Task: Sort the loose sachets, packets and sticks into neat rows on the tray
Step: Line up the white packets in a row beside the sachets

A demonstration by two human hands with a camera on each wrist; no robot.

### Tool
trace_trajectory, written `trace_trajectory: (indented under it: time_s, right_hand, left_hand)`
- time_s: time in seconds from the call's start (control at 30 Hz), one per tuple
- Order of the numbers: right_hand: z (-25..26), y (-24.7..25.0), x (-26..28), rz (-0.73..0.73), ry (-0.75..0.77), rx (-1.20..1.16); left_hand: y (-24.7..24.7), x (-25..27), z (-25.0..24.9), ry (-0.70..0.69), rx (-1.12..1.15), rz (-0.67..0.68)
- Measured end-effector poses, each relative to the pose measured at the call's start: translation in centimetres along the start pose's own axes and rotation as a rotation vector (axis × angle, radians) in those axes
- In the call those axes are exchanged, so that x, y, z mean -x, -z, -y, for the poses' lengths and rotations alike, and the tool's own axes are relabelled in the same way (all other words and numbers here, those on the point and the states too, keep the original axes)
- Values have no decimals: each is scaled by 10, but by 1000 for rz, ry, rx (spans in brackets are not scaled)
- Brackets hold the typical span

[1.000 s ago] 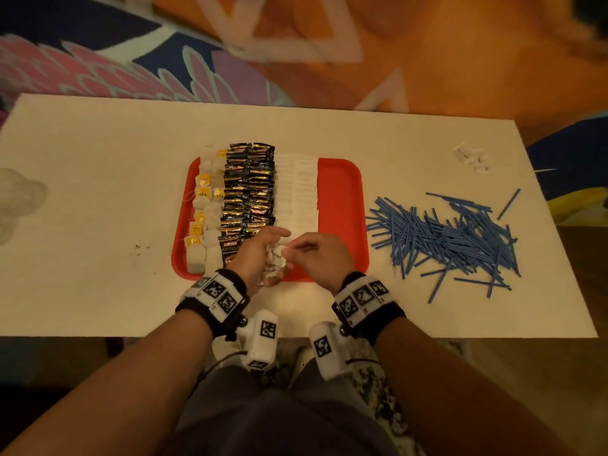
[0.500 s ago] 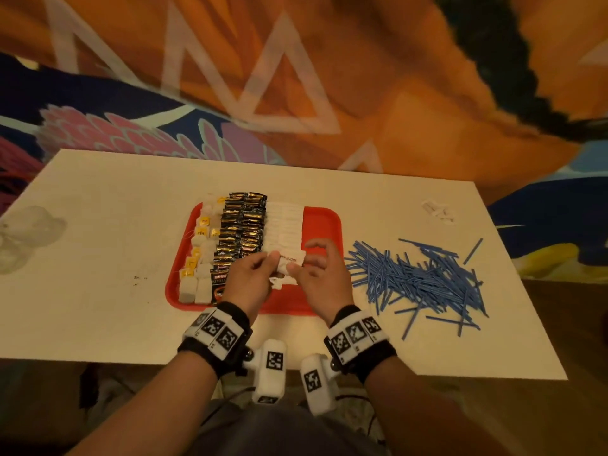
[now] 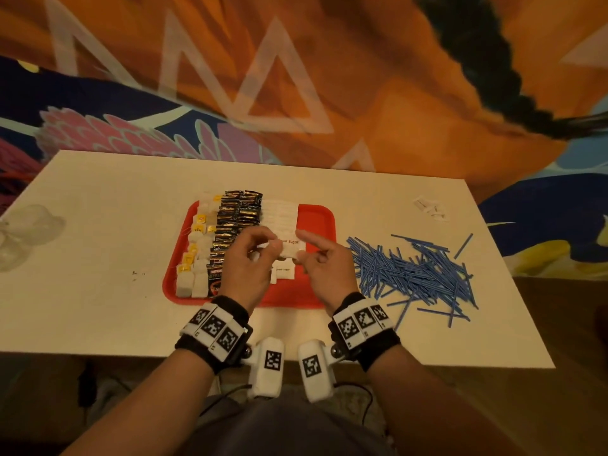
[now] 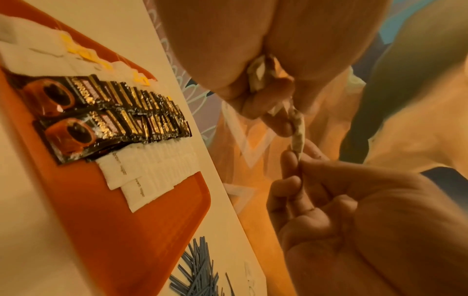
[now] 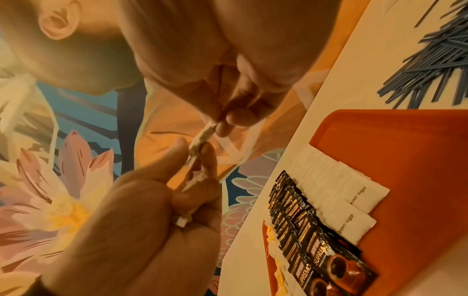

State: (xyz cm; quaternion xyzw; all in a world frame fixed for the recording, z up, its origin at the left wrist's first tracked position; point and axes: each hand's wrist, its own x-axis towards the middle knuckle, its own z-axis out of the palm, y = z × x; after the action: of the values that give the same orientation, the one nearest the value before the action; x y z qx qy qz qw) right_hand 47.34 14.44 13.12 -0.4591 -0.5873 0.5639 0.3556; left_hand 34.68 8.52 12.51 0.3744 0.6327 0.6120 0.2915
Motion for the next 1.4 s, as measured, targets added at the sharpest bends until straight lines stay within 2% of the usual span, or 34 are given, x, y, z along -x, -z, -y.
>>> trace_trajectory:
  time_s: [0.07, 0.17, 0.33, 0.53, 0.67, 0.9, 1.07, 1.13, 1.2, 1.3, 1.4]
  right_hand:
    - [-1, 1, 0, 14, 4, -39]
    - [-6, -1, -2, 31, -31, -121]
    - [-14, -8, -14, 65, -277, -247]
    - [-41, -17, -33, 30, -343, -137]
    - [-66, -20, -48, -14, -410, -44]
    - [-82, -41, -70, 99, -557, -110]
    - [-106, -34, -85, 54, -537, 150]
    - [-119, -26, -88, 51, -526, 332]
    - [-135, -21, -91, 70, -540, 459]
    - [-149, -25, -92, 78, -569, 536]
    - [-153, -31, -93, 69, -574, 525]
  left_hand:
    - [3, -3, 2, -16, -74, 90]
    - [9, -7, 2, -8, -125, 144]
    - [19, -14, 8, 49, -154, 217]
    - [33, -31, 32, 73, -357, 256]
    - [42, -48, 55, 194, -388, 216]
    - [39, -63, 88, 269, -371, 301]
    - [42, -69, 114, 344, -389, 283]
    - [46, -70, 121, 303, -530, 330]
    - [48, -71, 129, 193, -733, 445]
    - [46, -69, 140, 63, -919, 630]
    - [42, -67, 142, 25, -1067, 744]
